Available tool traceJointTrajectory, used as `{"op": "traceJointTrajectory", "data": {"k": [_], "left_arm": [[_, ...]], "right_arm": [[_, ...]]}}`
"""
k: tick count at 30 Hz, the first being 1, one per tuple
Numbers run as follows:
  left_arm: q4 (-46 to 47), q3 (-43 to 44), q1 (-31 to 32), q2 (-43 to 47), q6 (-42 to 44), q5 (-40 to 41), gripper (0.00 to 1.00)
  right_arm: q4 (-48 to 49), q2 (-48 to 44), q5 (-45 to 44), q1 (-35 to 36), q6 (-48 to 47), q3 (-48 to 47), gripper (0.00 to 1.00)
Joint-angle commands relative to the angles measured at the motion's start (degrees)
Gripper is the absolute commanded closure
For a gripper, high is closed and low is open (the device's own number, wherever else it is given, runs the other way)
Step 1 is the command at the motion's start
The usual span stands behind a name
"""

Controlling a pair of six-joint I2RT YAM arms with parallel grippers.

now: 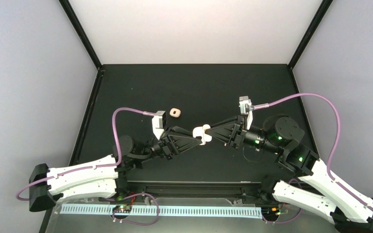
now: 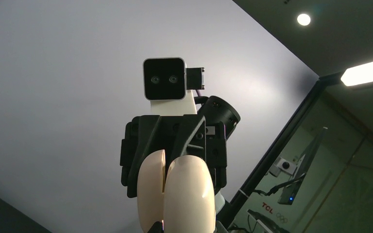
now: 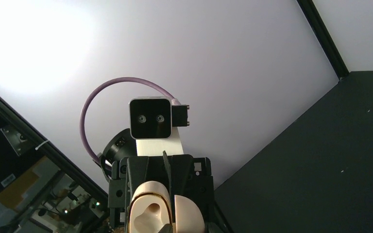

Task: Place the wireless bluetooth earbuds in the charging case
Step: Adjust the charging case.

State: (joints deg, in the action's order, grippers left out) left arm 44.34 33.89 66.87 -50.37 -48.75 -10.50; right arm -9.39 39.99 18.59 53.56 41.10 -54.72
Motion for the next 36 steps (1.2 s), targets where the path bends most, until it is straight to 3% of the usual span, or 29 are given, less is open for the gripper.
{"op": "traceJointTrajectory", "data": {"k": [1,6,11,17,18,23,26,31,36], "left_arm": [[1.6,2.1,0.4,-0.3,-0.7,-0.8,0.95],[1.1,1.7,0.4,0.0,-0.8,-1.0,0.72],[-0.3,1.6,0.4,0.4,-0.8,-1.0,0.41],[-3.1,1.2,0.3,1.6,-0.6,0.2,0.13],[-4.1,1.0,0.4,2.2,0.0,0.7,0.03],[-18.4,0.3,0.4,11.4,7.3,7.4,0.01],[-27.8,-0.1,0.3,18.1,16.5,11.5,0.01],[-40.1,1.9,0.3,24.7,34.8,7.2,0.01],[-54.0,11.2,0.3,18.5,48.3,-1.4,0.01]], "right_arm": [[0.1,-0.5,0.5,0.1,-0.2,-0.6,0.84],[-0.8,-0.5,0.3,0.1,-0.8,-1.3,0.92],[-2.2,-0.4,0.0,0.0,-1.9,-2.3,0.98],[-6.4,-0.2,-0.9,0.0,-4.2,-4.3,0.99],[-8.0,0.0,-1.3,0.0,-5.3,-5.2,0.99],[-23.2,2.3,-4.1,0.0,-14.1,-13.6,0.99],[-34.2,4.9,-6.0,0.0,-20.5,-19.5,0.99],[-48.9,10.0,-8.6,0.1,-29.7,-26.3,0.99],[-53.2,11.1,-13.6,0.8,-34.8,-25.6,0.99]]}}
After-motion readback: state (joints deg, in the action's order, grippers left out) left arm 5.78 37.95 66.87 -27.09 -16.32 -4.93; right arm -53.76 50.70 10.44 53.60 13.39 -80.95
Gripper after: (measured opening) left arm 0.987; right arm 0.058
